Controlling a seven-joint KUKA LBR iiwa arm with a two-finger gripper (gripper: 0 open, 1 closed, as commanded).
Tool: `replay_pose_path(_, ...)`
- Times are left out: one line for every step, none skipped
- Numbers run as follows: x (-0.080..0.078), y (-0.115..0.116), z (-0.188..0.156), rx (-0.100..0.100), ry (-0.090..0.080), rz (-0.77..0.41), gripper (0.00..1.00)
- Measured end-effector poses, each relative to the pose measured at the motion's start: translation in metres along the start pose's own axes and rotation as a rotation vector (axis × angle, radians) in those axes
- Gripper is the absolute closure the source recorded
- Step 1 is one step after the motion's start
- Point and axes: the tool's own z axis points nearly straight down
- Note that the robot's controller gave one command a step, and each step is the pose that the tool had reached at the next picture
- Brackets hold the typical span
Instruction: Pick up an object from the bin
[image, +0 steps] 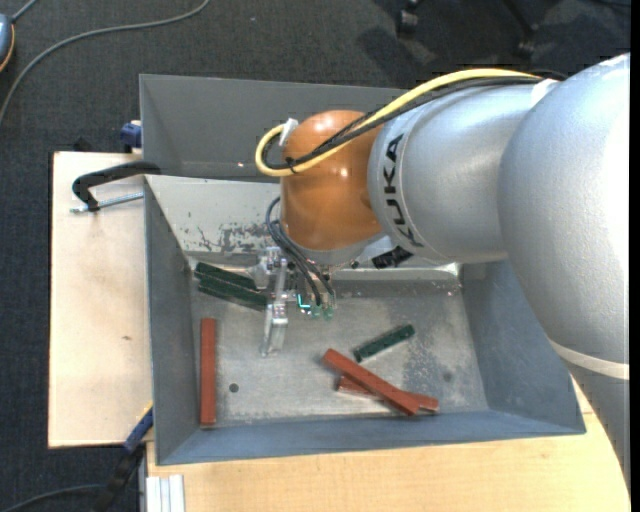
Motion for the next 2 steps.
replay_pose_path(-0.0377,-0.0205,0.066,-0.001,-0.011,-0.134,0.0)
replay_pose_path(-0.0427,-0.0177,0.0573,-0.007,-0.032,-0.134,1.0)
